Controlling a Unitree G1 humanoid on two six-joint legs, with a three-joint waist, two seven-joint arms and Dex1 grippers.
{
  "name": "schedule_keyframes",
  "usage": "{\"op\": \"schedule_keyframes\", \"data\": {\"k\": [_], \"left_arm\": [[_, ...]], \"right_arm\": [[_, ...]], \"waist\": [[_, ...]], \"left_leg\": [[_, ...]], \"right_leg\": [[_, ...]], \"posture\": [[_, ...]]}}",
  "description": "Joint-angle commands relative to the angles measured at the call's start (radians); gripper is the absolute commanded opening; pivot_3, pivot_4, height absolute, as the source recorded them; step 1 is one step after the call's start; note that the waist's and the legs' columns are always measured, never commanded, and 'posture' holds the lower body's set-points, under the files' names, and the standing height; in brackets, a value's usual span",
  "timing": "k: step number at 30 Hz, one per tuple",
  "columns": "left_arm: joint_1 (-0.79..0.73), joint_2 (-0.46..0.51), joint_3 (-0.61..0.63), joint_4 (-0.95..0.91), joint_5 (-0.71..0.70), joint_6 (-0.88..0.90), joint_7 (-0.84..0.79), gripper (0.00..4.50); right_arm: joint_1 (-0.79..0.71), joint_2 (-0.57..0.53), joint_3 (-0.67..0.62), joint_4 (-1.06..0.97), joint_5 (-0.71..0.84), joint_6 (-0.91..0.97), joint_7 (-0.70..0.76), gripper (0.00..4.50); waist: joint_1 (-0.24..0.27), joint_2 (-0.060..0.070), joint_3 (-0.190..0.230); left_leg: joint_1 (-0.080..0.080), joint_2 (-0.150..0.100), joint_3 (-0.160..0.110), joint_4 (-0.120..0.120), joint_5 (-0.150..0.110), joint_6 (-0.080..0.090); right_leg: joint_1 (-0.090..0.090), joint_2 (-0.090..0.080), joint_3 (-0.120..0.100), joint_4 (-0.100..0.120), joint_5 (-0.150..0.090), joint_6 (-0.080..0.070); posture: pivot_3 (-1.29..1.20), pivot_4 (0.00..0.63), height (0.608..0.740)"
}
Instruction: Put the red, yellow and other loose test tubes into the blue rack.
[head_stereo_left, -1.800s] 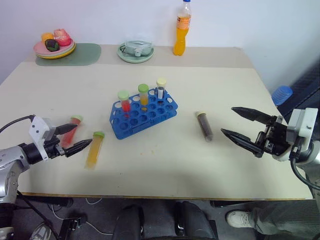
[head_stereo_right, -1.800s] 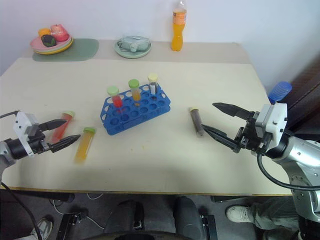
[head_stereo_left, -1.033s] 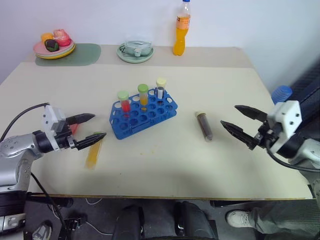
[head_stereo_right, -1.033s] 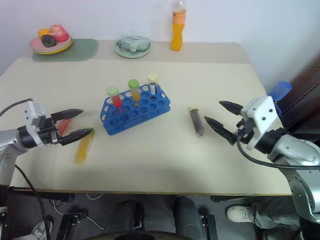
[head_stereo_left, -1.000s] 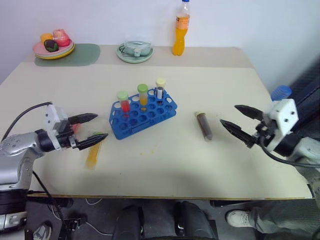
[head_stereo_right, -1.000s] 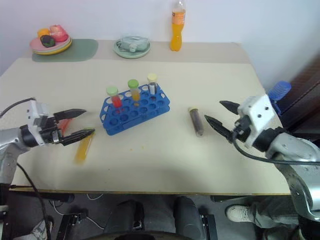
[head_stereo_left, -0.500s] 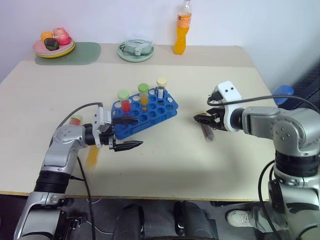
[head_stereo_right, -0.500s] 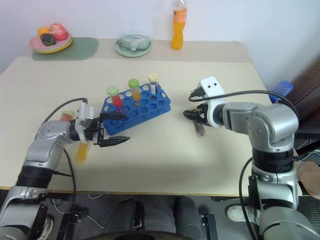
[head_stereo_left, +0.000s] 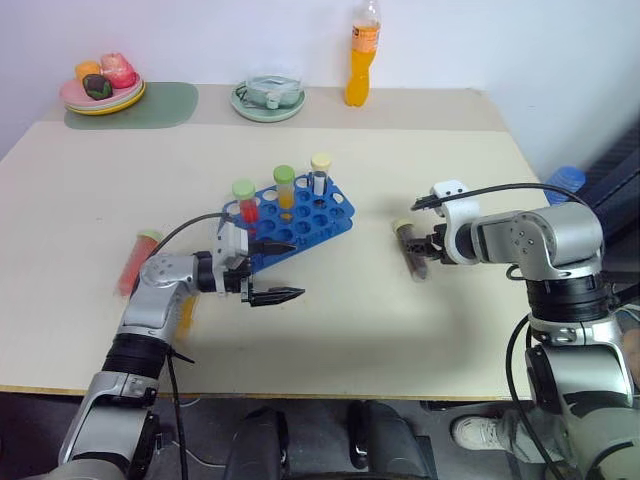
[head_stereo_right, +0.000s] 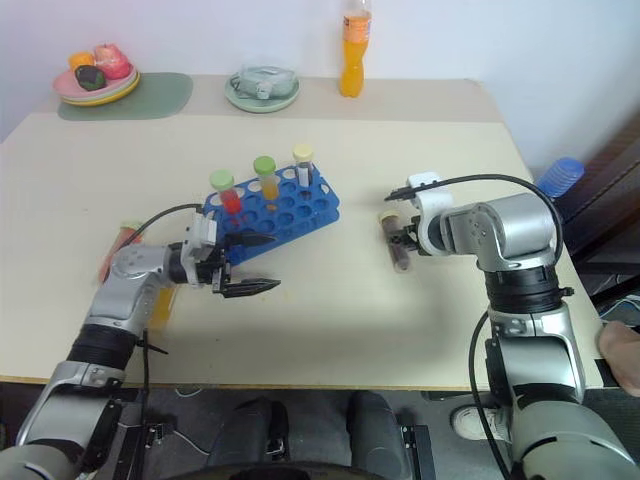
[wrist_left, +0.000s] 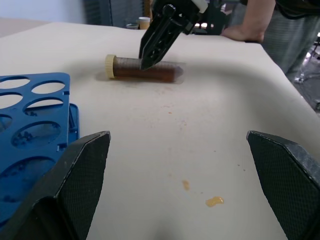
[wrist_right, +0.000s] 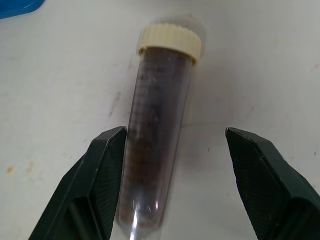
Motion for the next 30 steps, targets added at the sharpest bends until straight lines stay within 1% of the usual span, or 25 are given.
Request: {"op": "schedule_keyframes", "data": {"k": [1,5,8,10,11,12,18,20,22,23,25,26,28,30], "left_arm": [[-0.020,-0.015,-0.006,0.004,0.012,-0.028,0.003,4.48],[-0.029,-0.032,-0.007,0.026,0.023,-0.046,0.002,4.48],[-0.032,-0.040,-0.009,0.040,0.033,-0.061,-0.002,4.50],[-0.038,-0.045,-0.006,0.054,0.038,-0.070,-0.002,4.50],[-0.042,-0.046,-0.004,0.061,0.039,-0.074,-0.003,4.50],[-0.047,-0.047,-0.002,0.069,0.041,-0.081,-0.001,4.50],[-0.074,-0.052,0.007,0.112,0.054,-0.118,0.019,4.50],[-0.078,-0.054,0.012,0.122,0.058,-0.128,0.027,4.50],[-0.080,-0.054,0.014,0.127,0.061,-0.134,0.034,4.50],[-0.082,-0.053,0.015,0.130,0.061,-0.137,0.036,4.50],[-0.083,-0.054,0.017,0.131,0.065,-0.144,0.050,4.50],[-0.082,-0.055,0.018,0.130,0.066,-0.146,0.057,4.50],[-0.080,-0.056,0.020,0.126,0.069,-0.151,0.072,4.50],[-0.069,-0.056,0.019,0.109,0.068,-0.145,0.086,4.50]], "right_arm": [[-0.044,0.013,0.036,0.057,-0.033,-0.055,0.029,3.26],[-0.052,0.023,0.105,0.117,-0.065,-0.101,0.070,3.26],[-0.043,0.022,0.144,0.140,-0.092,-0.137,0.100,2.39],[-0.036,0.023,0.155,0.152,-0.109,-0.157,0.113,1.40],[-0.031,0.020,0.166,0.152,-0.119,-0.168,0.121,1.07],[-0.026,0.014,0.177,0.151,-0.130,-0.184,0.130,0.84],[-0.028,-0.041,0.199,0.115,-0.187,-0.285,0.180,0.83],[-0.016,-0.076,0.210,0.056,-0.203,-0.354,0.210,0.83],[-0.011,-0.108,0.221,0.002,-0.199,-0.373,0.253,0.83],[-0.008,-0.113,0.210,-0.025,-0.193,-0.394,0.268,0.83],[0.004,-0.124,0.178,-0.076,-0.190,-0.506,0.304,0.83],[0.009,-0.119,0.156,-0.096,-0.187,-0.580,0.322,0.83],[0.003,-0.061,0.084,-0.099,-0.155,-0.673,0.321,0.83],[-0.002,0.034,0.015,-0.082,-0.116,-0.820,0.319,0.83]], "waist": [[0.001,0.000,0.000],[0.000,0.000,0.000],[-0.004,-0.001,-0.001],[-0.005,-0.001,-0.002],[-0.005,-0.001,-0.002],[-0.007,-0.001,-0.003],[-0.014,-0.001,-0.003],[-0.014,-0.001,-0.003],[-0.011,0.001,-0.002],[-0.009,0.001,-0.002],[-0.005,0.001,-0.002],[-0.004,0.001,-0.002],[-0.003,0.001,-0.002],[-0.001,0.001,-0.002]], "left_leg": [[0.000,0.000,0.000,0.000,0.000,0.000],[0.000,0.000,0.000,0.000,0.000,0.000],[0.001,0.000,0.000,0.000,0.000,0.000],[0.001,0.000,0.000,0.000,0.000,0.000],[0.002,0.000,0.000,0.000,0.000,0.000],[0.002,0.000,0.000,0.000,0.000,0.000],[0.003,0.000,0.000,0.001,-0.001,0.003],[0.003,0.000,0.000,0.001,-0.001,0.002],[0.002,0.000,0.000,0.001,-0.001,0.002],[0.001,0.000,0.000,0.001,-0.001,0.002],[0.001,0.000,0.000,0.001,-0.001,0.002],[0.001,0.000,0.000,0.001,-0.001,0.002],[0.001,0.001,0.000,0.001,-0.001,0.002],[0.001,0.001,0.000,0.001,0.000,0.001]], "right_leg": [[0.000,0.000,0.000,0.000,0.000,0.000],[0.000,0.000,0.000,0.000,0.000,0.000],[0.000,0.000,0.000,0.000,0.000,0.000],[0.001,0.000,0.000,0.001,0.000,0.000],[0.001,0.000,0.000,0.001,0.000,0.000],[0.001,0.000,0.000,0.001,0.000,0.000],[0.003,0.000,0.000,0.001,0.001,-0.001],[0.003,0.000,0.000,0.001,0.001,0.000],[0.002,0.000,0.000,0.001,0.001,0.000],[0.001,0.000,0.000,0.001,0.001,0.000],[0.001,0.000,0.000,0.001,0.001,0.000],[0.001,0.000,0.000,0.001,0.001,0.000],[0.001,0.001,0.000,0.001,0.001,0.000],[0.001,0.001,0.000,0.001,0.001,0.000]], "posture": [[0.00,0.150,0.740],[0.00,0.150,0.740],[0.00,0.150,0.740],[0.00,0.150,0.740],[0.00,0.150,0.740],[0.00,0.150,0.740],[0.00,0.150,0.740],[0.00,0.150,0.740],[0.00,0.150,0.740],[0.00,0.150,0.740],[0.00,0.150,0.740],[0.00,0.150,0.740],[0.00,0.150,0.740],[0.00,0.150,0.740]]}}
